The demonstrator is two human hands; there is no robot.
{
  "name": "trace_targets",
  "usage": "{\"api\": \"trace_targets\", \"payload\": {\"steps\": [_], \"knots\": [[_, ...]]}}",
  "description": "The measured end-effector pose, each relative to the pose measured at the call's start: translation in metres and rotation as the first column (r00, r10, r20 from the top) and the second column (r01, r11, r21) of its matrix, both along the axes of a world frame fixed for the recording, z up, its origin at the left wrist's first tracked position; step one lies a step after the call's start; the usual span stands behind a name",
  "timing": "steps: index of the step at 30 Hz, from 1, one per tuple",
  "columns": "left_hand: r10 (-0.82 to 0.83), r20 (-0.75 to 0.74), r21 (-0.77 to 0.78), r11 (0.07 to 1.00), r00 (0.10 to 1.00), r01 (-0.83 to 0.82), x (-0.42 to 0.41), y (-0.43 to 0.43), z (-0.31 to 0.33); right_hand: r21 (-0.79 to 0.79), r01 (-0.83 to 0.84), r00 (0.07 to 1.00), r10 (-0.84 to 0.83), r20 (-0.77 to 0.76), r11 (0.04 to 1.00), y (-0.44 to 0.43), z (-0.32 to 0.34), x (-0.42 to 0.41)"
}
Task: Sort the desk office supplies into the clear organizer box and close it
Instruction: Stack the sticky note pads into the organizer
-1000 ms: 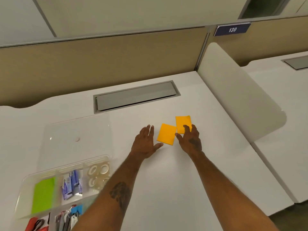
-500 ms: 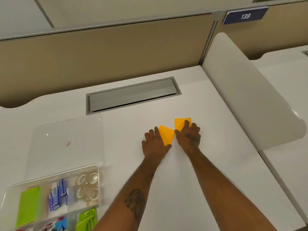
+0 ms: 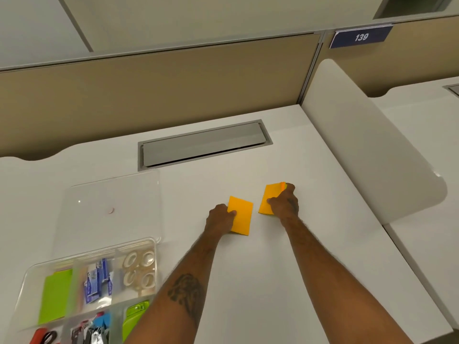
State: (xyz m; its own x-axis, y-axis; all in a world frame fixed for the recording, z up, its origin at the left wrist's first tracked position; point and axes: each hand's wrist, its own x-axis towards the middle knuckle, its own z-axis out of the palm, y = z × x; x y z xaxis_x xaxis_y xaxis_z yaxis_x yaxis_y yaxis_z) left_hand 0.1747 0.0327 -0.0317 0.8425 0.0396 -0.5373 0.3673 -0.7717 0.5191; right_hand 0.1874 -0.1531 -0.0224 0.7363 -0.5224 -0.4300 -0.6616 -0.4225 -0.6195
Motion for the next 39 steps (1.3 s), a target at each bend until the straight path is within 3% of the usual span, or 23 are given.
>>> {"api": "trace_targets", "payload": {"steps": [7, 11, 15, 20, 27, 33, 39], "knots": [[0.188, 0.024, -0.221, 0.959, 0.982, -0.178, -0.021, 0.049, 0.023, 0.001, -0.109, 0.987, 0.108, 0.121, 0.994, 0.019, 0.019, -0.028], [0.258, 0.073, -0.306, 0.925, 0.963, -0.225, -0.038, 0.08, 0.04, 0.084, -0.078, 0.982, 0.062, 0.178, 0.993, 0.039, 0.032, -0.044], [0.284, 0.127, -0.35, 0.909, 0.95, -0.225, -0.058, 0.121, 0.054, 0.214, -0.102, 0.965, 0.045, 0.257, 0.972, 0.078, 0.05, -0.059], [0.335, 0.192, -0.412, 0.88, 0.922, -0.234, -0.086, 0.195, 0.07, 0.208, -0.21, 0.944, 0.143, 0.298, 0.955, 0.148, 0.069, -0.073], [0.396, 0.254, -0.393, 0.876, 0.883, -0.28, -0.126, 0.331, 0.082, 0.396, -0.208, 0.949, 0.086, 0.305, 0.894, 0.268, 0.079, -0.102], [0.505, 0.236, -0.412, 0.826, 0.83, -0.385, -0.164, 0.427, 0.076, 0.266, -0.33, 0.914, 0.236, 0.33, 0.906, 0.355, 0.084, -0.124], [0.601, 0.205, -0.438, 0.762, 0.772, -0.476, -0.19, 0.478, 0.072, 0.265, -0.486, 0.863, 0.41, 0.295, 0.833, 0.417, 0.088, -0.138]]}}
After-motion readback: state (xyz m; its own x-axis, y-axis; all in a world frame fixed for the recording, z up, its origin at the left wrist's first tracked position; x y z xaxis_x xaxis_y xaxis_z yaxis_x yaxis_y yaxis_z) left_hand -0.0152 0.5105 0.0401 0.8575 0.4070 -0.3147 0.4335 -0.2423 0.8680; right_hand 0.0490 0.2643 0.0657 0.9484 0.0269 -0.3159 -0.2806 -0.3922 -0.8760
